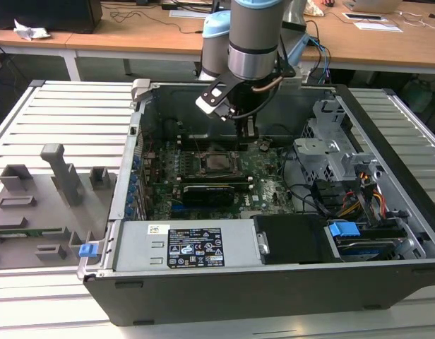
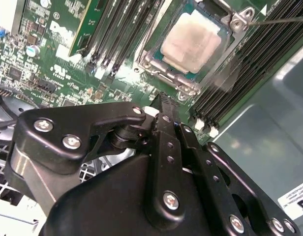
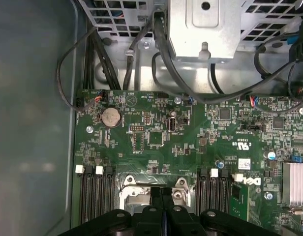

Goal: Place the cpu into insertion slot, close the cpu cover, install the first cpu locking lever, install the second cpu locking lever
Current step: 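Close the cpu cover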

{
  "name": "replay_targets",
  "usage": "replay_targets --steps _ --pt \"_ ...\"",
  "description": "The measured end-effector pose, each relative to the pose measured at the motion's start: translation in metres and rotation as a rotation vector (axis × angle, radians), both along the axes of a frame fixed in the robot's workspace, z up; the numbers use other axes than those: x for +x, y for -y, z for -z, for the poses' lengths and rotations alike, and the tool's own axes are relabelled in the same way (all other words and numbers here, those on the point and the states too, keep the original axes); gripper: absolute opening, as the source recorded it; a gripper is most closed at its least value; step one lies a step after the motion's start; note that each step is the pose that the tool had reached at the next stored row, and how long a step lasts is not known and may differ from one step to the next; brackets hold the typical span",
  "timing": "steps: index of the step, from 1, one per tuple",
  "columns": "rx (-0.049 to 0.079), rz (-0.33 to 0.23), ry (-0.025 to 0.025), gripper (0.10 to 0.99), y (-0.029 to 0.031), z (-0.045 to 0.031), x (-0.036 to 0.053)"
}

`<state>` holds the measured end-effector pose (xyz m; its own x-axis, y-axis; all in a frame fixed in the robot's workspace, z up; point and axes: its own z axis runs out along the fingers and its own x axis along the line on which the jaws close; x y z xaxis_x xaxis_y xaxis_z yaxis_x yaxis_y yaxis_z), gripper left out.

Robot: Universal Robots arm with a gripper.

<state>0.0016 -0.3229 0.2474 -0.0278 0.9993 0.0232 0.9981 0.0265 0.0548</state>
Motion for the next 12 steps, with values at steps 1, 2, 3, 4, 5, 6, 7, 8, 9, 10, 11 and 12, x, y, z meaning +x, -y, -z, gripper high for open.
replay_targets --steps 1,2,3,4,5,6,7,8,9,10,11,12 --pt "0.000 0.000 0.0000 0.106 0.0000 0.0003 -0.0013" --pt "0.000 0.000 0.0000 0.106 0.0000 0.0007 -0.0027" --pt "0.000 0.000 0.0000 0.106 0.0000 0.0011 -0.0040" --pt "0.000 0.000 0.0000 0.106 0.0000 0.0016 -0.0062" --pt "0.000 0.000 0.0000 0.106 0.0000 0.0021 -0.0085" --pt "0.000 0.000 -0.0001 0.106 0.0000 0.0031 -0.0123" --pt "0.000 0.000 0.0000 0.106 0.0000 0.0074 -0.0245" --pt "0.000 0.000 -0.0001 0.106 0.0000 0.0085 -0.0281" --pt "0.000 0.000 0.0000 0.106 0.0000 0.0086 -0.0289" --pt "0.000 0.000 0.0000 0.106 0.0000 0.0089 -0.0297" --pt "0.000 0.000 0.0001 0.106 -0.0001 0.0098 -0.0315" --pt "0.000 0.000 0.0000 0.106 0.0000 0.0106 -0.0331"
